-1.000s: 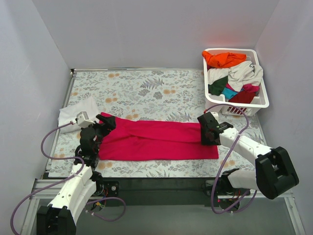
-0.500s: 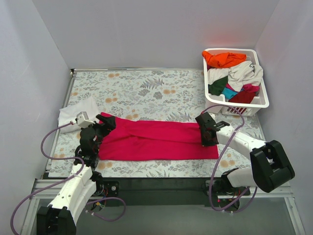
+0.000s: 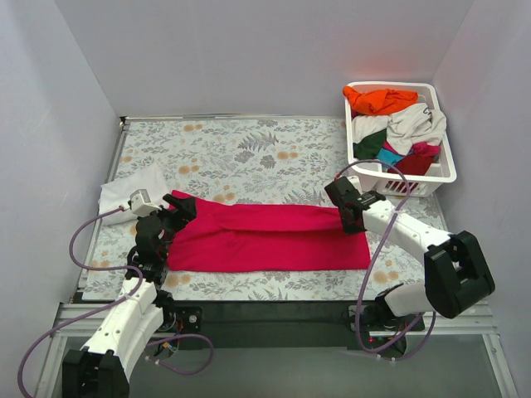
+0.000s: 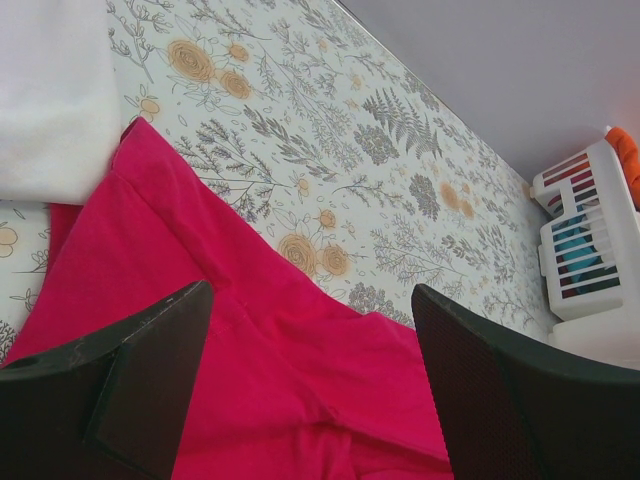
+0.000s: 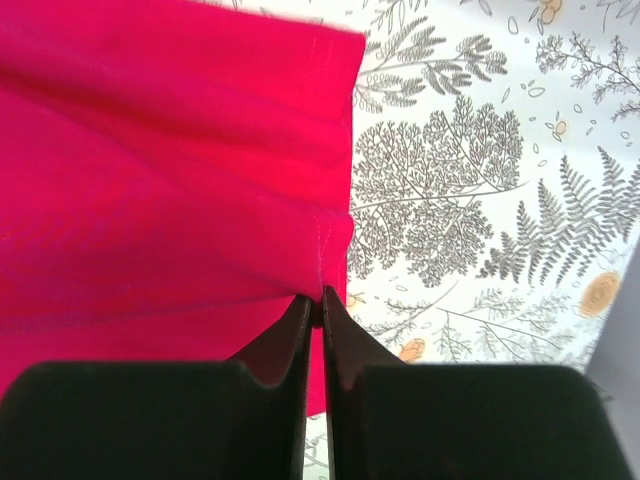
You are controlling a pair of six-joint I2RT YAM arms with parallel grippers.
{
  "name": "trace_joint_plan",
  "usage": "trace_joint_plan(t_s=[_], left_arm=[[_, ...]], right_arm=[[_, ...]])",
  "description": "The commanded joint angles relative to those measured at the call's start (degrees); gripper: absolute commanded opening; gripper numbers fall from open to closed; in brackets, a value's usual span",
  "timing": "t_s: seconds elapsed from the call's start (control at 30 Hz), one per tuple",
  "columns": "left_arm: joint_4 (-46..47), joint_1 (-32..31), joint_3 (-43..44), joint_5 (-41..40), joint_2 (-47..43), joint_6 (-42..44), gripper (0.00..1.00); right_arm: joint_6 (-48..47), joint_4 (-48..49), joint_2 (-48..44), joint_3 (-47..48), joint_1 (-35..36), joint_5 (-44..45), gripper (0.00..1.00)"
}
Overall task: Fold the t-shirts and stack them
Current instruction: Fold the tshirt
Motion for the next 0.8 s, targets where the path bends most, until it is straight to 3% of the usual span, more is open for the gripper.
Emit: trace_joint_plan(t_s=[0.0,0.1,0.47,0.6,0.77], left_arm=[[-0.4,-0.3,1.6,-0.2,-0.4,0.9,0.74],[-0.3,-0.3,1.6,-0.2,-0.1,0.9,0.74],[0.4,-0.3,1.4,-0.3,1.3,0.9,0.74],[0.8,-0.3,1.4,-0.1,1.9,0.9,0.74],[0.7,-0.3,1.2,0.0,1.3,0.9,0.74]], right_arm=[[-1.0,-5.6,3.0,1.8,3.0,5.5,0.01],[0.3,-8.9,4.7,2.7,5.9,7.3,0.01],[3.3,-11.0,1.4,8.3,9.7,3.6,0.60],[2.6,-4.3,-0.9,7.5,5.4,1.8,0.63],[1.2,6.6,-2.8,1.7,-2.6,-4.6,0.57]])
